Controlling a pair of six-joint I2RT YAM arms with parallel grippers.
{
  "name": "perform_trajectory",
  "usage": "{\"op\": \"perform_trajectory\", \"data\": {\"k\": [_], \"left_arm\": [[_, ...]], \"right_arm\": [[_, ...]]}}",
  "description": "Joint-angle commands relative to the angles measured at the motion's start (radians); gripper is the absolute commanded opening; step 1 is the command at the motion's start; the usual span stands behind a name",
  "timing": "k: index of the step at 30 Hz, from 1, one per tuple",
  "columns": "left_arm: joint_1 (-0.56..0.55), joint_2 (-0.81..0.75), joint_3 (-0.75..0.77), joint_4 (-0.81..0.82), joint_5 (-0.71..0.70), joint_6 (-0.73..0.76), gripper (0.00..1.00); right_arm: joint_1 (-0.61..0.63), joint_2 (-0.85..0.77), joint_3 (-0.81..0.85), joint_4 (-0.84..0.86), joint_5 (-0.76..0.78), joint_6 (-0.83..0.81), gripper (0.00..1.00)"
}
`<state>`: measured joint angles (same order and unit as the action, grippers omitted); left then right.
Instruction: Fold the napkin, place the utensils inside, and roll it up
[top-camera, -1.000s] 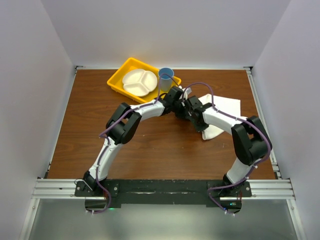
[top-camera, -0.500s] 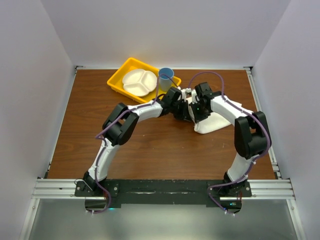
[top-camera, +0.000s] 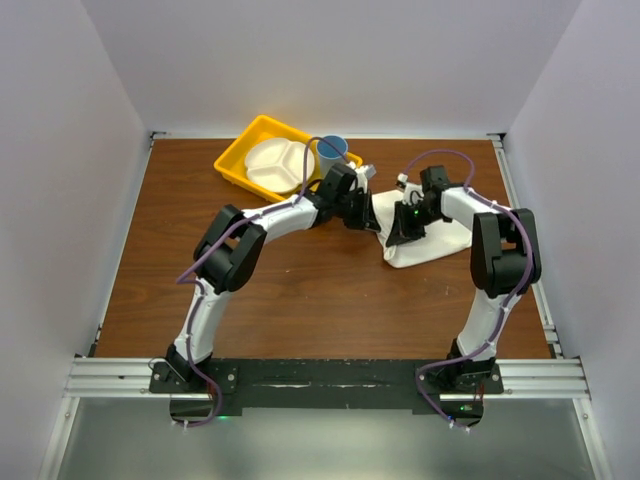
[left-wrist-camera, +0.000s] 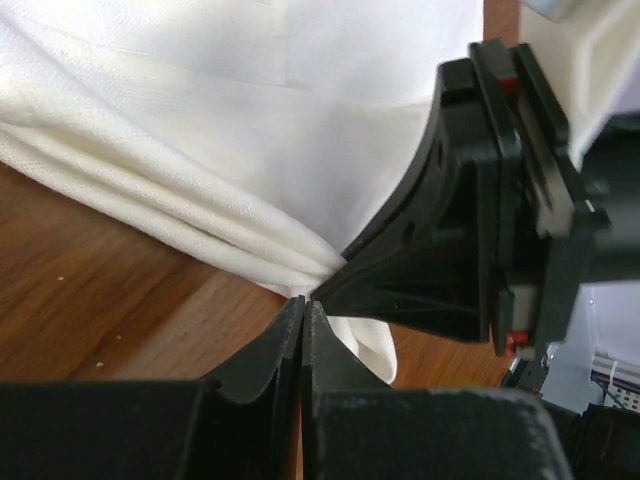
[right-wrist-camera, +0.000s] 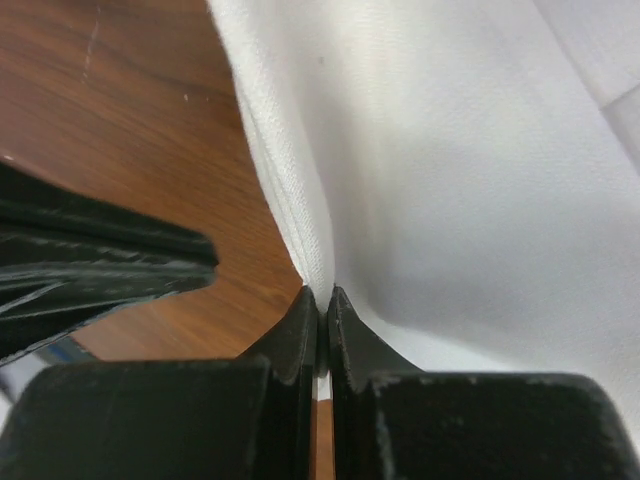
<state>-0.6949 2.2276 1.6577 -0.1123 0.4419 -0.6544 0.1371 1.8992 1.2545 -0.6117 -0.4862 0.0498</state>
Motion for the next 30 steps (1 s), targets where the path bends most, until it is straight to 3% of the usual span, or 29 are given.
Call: {"op": "perform_trajectory", "data": {"k": [1, 8, 16, 30], "left_arm": [[-0.002, 0.017, 0.071, 0.049, 0.018, -0.011, 0.06], [-0.003, 0.053, 0.129, 0.026, 0.02, -0.014, 0.06], [-0.011, 0.121, 0.188, 0.033, 0.037, -0.017, 0.06], [-0.025, 0.233, 0.223, 0.135, 0.003, -0.053, 0.03]], "right_arm": [[-0.063, 0.049, 0.0, 0.049, -0.164, 0.056, 0.0], [-0.163, 0.098, -0.058, 0.092, -0.247, 0.123, 0.0], [-0.2, 0.155, -0.064, 0.04, -0.158, 0.122, 0.0], [-0.205, 0.187, -0.043, -0.006, -0.155, 0.102, 0.0]]}}
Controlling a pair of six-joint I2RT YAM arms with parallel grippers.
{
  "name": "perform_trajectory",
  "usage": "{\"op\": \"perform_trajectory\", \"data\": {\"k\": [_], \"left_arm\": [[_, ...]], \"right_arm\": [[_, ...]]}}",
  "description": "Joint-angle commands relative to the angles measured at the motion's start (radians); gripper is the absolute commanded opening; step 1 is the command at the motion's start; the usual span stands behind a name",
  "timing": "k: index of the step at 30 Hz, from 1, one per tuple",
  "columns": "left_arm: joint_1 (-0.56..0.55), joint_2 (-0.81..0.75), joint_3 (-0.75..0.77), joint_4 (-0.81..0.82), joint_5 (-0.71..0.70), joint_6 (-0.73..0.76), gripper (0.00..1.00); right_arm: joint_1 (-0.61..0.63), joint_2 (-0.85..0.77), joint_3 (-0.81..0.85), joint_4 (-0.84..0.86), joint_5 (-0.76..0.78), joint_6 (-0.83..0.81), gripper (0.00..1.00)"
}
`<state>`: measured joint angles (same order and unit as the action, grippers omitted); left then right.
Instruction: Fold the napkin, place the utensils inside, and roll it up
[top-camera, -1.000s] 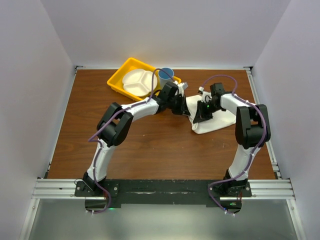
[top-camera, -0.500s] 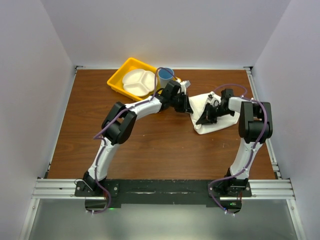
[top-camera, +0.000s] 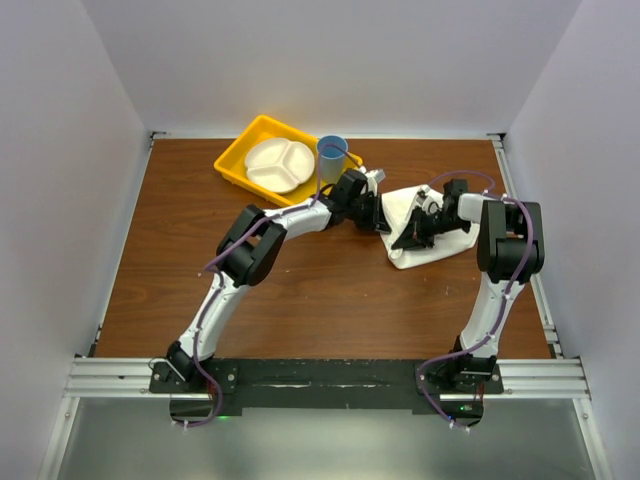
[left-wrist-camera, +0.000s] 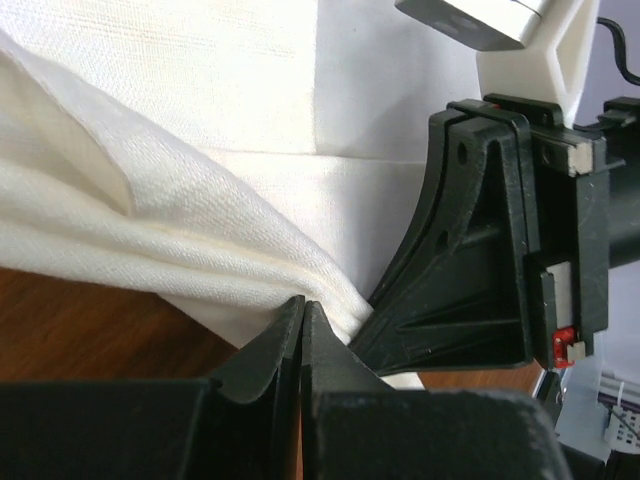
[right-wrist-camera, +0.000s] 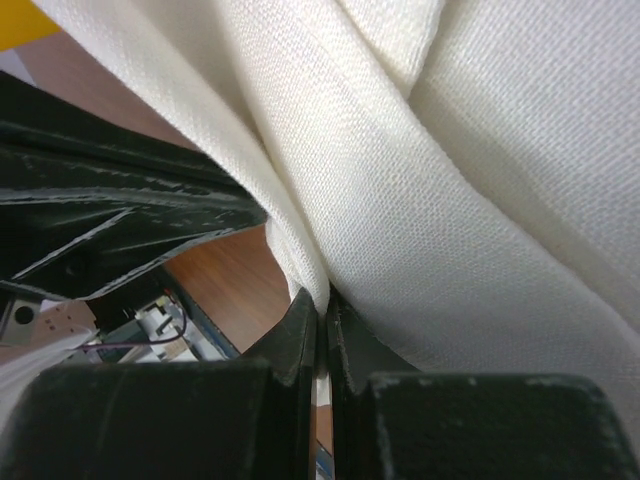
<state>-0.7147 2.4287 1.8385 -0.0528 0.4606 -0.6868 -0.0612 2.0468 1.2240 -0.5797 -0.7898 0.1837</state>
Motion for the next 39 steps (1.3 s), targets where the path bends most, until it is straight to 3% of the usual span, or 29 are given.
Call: {"op": "perform_trajectory", "data": {"k": [1, 5, 8, 19, 24, 29, 33, 37, 39], "left_arm": [[-0.005, 0.039, 0.044, 0.062, -0.019, -0.032, 0.02], [-0.006, 0.079, 0.041, 0.005, -0.048, -0.04, 0.0], [-0.006, 0.098, 0.039, -0.056, -0.069, -0.028, 0.0], [-0.006, 0.11, 0.002, -0.081, -0.082, -0.036, 0.0], [-0.006, 0.118, 0.018, -0.097, -0.082, -0.039, 0.0], [-0.006, 0.122, 0.034, -0.11, -0.077, -0.042, 0.0], [-0.006, 0.122, 0.039, -0.113, -0.076, -0.043, 0.0], [-0.006, 0.122, 0.039, -0.116, -0.074, -0.042, 0.0], [-0.006, 0.122, 0.039, -0.116, -0.074, -0.043, 0.0]], "right_arm": [[-0.008, 0.036, -0.009, -0.043, 0.155, -0.033, 0.0], [-0.006, 0.009, 0.011, -0.071, 0.181, -0.039, 0.0], [-0.005, -0.029, 0.019, -0.088, 0.196, -0.036, 0.07], [0.023, -0.178, 0.106, -0.249, 0.417, -0.075, 0.47], [0.153, -0.273, 0.135, -0.299, 0.605, -0.119, 0.64], [0.277, -0.341, 0.077, -0.267, 0.754, -0.119, 0.69], [0.293, -0.321, 0.045, -0.256, 0.81, -0.124, 0.74], [0.293, -0.297, 0.035, -0.258, 0.865, -0.116, 0.69], [0.293, -0.278, 0.028, -0.253, 0.862, -0.116, 0.61]]}}
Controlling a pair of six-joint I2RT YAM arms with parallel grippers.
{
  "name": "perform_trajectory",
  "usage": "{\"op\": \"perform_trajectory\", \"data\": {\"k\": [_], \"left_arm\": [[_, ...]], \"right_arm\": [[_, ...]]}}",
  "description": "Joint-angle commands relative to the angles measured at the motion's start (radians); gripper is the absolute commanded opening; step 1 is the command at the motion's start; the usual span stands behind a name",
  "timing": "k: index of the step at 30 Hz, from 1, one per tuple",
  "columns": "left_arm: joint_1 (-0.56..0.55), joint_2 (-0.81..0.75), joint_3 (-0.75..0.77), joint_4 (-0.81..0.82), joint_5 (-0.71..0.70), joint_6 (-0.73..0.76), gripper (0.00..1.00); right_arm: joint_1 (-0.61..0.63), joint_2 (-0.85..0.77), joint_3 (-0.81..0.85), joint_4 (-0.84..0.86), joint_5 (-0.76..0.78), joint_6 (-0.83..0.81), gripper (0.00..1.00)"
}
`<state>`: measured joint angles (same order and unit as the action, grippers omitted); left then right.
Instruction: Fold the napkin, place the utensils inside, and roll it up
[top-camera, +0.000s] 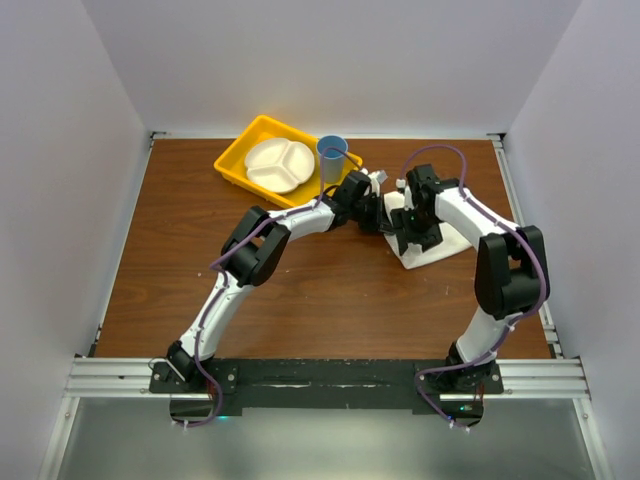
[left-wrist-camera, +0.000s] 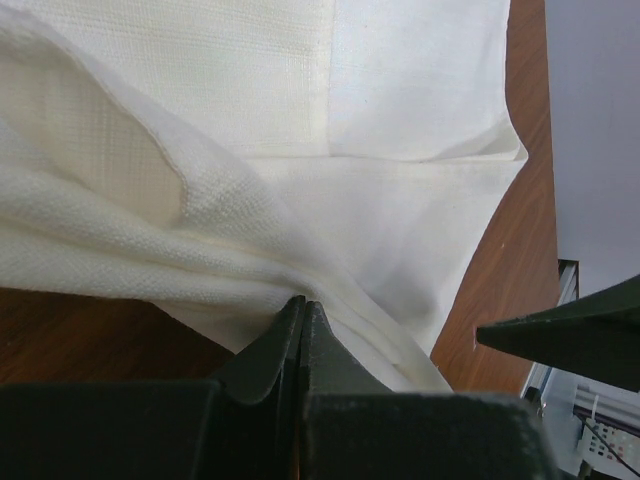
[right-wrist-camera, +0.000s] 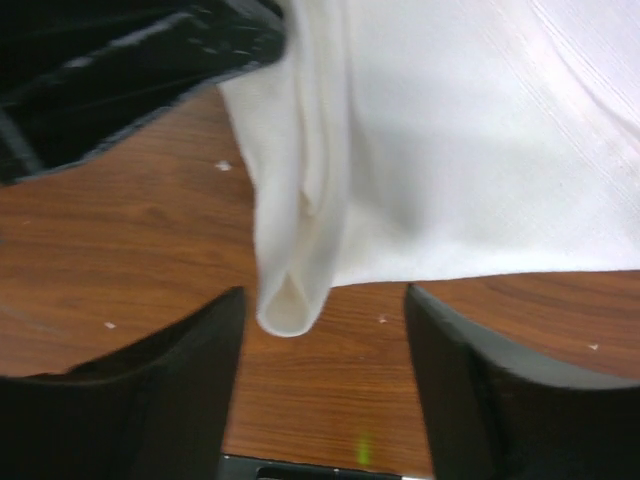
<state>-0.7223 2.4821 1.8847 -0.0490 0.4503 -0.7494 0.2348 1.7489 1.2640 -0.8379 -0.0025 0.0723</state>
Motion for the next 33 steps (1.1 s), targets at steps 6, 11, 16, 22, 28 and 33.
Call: {"op": "perform_trajectory", "data": {"k": [6, 11, 16, 22, 28, 33], "left_arm": [[0.003, 0.066, -0.001, -0.123, -0.059, 0.022, 0.0], [0.003, 0.07, 0.004, -0.123, -0.052, 0.021, 0.0], [0.004, 0.072, 0.008, -0.124, -0.044, 0.021, 0.0], [0.004, 0.067, 0.01, -0.123, -0.036, 0.019, 0.0], [0.004, 0.07, 0.019, -0.129, -0.029, 0.012, 0.0], [0.006, 0.074, 0.025, -0.13, -0.022, 0.005, 0.0]], "right_arm": [[-0.012, 0.041, -0.035, 0.023, 0.104, 0.026, 0.49], [-0.011, 0.124, -0.054, 0.048, 0.102, 0.037, 0.31], [-0.011, 0.115, -0.023, -0.009, 0.107, 0.04, 0.33], [-0.011, 0.029, 0.101, -0.053, 0.027, 0.057, 0.54], [-0.012, 0.026, 0.144, 0.055, -0.071, 0.052, 0.31], [-0.011, 0.083, 0.117, 0.167, -0.114, 0.058, 0.14]]}}
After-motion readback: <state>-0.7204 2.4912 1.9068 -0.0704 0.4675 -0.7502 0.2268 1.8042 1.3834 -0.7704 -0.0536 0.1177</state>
